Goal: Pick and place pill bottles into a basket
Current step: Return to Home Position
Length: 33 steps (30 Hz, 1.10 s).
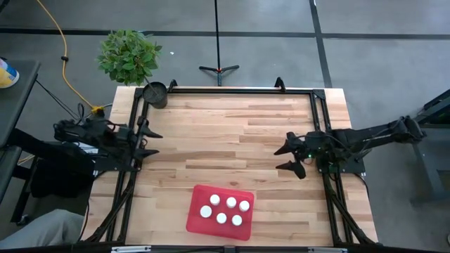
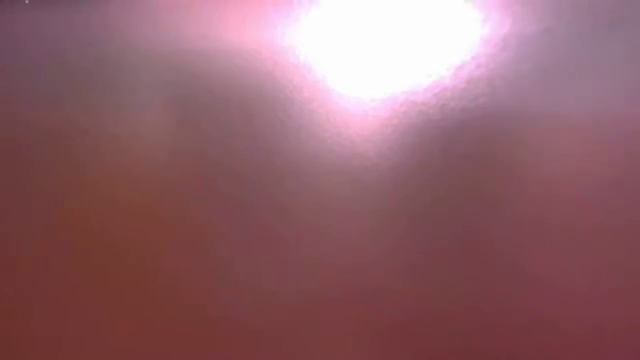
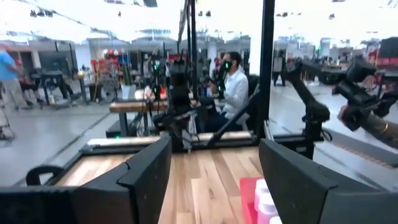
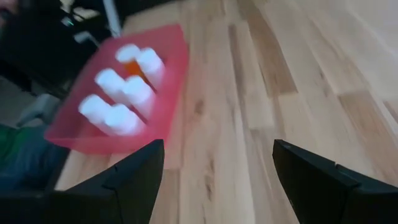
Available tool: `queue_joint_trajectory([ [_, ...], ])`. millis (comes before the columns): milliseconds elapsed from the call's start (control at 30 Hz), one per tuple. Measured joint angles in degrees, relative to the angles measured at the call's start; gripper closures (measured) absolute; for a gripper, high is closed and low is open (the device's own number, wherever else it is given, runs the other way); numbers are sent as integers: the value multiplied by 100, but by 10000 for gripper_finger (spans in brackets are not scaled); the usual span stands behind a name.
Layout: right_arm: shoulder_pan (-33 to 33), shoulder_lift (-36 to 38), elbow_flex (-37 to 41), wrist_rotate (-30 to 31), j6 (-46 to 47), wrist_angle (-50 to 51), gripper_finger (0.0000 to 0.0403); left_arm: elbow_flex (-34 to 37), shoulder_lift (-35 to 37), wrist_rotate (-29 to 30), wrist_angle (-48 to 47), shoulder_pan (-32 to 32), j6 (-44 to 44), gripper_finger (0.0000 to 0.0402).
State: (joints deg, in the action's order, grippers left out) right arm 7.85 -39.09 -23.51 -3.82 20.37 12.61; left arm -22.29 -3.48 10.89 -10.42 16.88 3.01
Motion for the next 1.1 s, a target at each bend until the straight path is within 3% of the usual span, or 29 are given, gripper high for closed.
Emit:
queue_joint_trajectory([
  [100, 182, 157, 2, 47, -100, -227, 112, 99, 330, 24, -66, 0, 84, 126],
  [367, 726, 879, 0, 350, -282, -526, 112, 145, 307, 359, -320, 2, 24, 126],
  [533, 1134, 1390, 0, 535, -624, -504, 112, 145, 307, 320, -303, 0, -22, 126],
  [633, 1373, 1642, 0, 687, -770, -502, 112, 148, 307, 12, -292, 2, -70, 126],
  [900, 1908, 2009, 0, 1300, -935, -478, 112, 1279, 306, -261, 1292, 2, 139, 126],
  [1100, 2174, 2011, 0, 1367, -1023, -471, 112, 1568, 307, -438, 1412, 2, 41, 126],
])
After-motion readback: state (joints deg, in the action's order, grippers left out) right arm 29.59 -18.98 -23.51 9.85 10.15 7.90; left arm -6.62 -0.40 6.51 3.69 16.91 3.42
